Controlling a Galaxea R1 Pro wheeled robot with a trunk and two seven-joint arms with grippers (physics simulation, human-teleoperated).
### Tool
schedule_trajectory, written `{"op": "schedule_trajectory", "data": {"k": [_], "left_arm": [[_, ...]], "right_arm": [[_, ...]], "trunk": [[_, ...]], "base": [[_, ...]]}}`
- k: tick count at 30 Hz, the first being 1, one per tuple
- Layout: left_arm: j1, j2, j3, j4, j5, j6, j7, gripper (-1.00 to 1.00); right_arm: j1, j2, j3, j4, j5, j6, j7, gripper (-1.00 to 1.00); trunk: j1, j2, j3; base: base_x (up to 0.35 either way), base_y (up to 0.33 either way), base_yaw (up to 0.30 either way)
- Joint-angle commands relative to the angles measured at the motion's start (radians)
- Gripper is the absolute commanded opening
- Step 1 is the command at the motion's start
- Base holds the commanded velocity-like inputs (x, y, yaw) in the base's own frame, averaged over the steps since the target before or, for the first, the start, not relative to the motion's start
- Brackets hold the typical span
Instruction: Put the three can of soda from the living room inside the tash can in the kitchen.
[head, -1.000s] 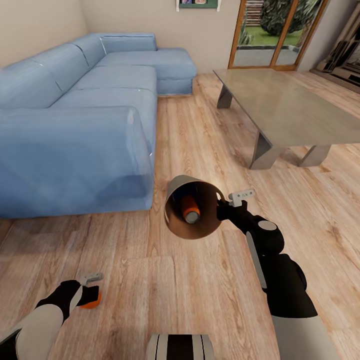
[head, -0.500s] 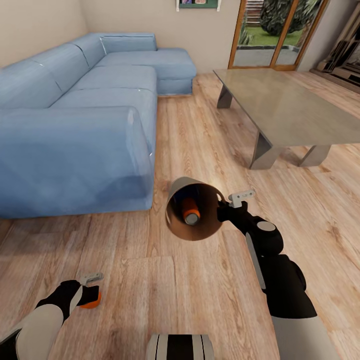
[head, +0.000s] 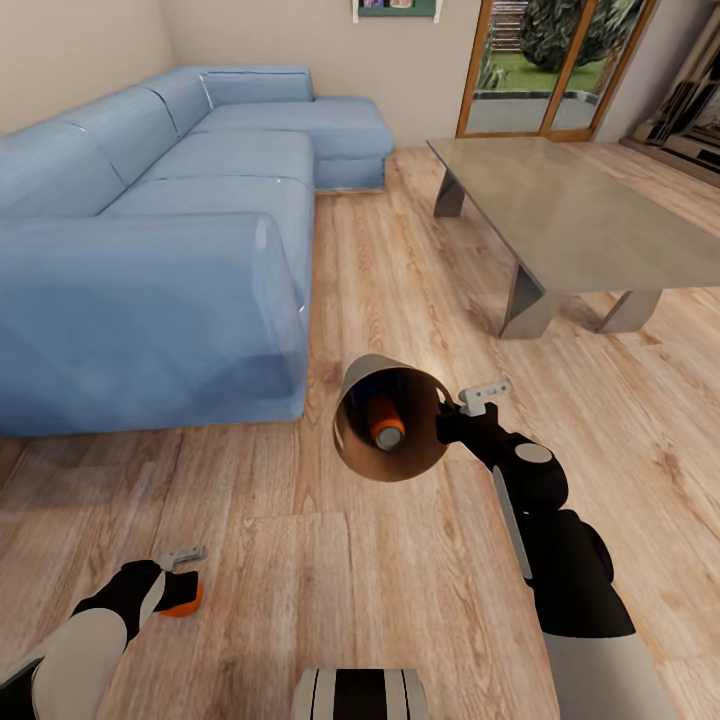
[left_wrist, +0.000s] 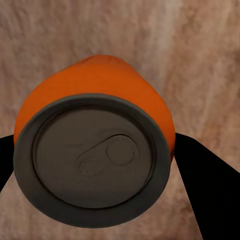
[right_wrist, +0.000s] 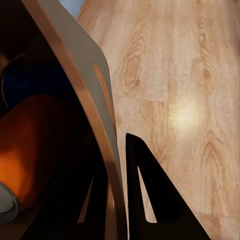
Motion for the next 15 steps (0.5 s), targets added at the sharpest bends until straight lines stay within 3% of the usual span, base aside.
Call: {"op": "schedule_trajectory", "data": {"k": [1, 15], "left_arm": [[0.0, 0.0, 0.0, 0.0, 0.0, 0.0, 0.0, -1.0], [0.0, 0.0, 0.0, 0.001, 0.0, 0.002, 0.0, -1.0]], "right_arm": [[0.0, 0.0, 0.001, -0.001, -0.014, 0.001, 0.005, -1.0], [0.0, 0.0, 0.0, 0.002, -0.014, 0.001, 0.005, -1.0]], "trunk": [[0.0, 0.0, 0.0], [-0.006, 0.003, 0.05]], "base": [[0.0, 0.0, 0.0], [0.0, 0.0, 0.0]]}}
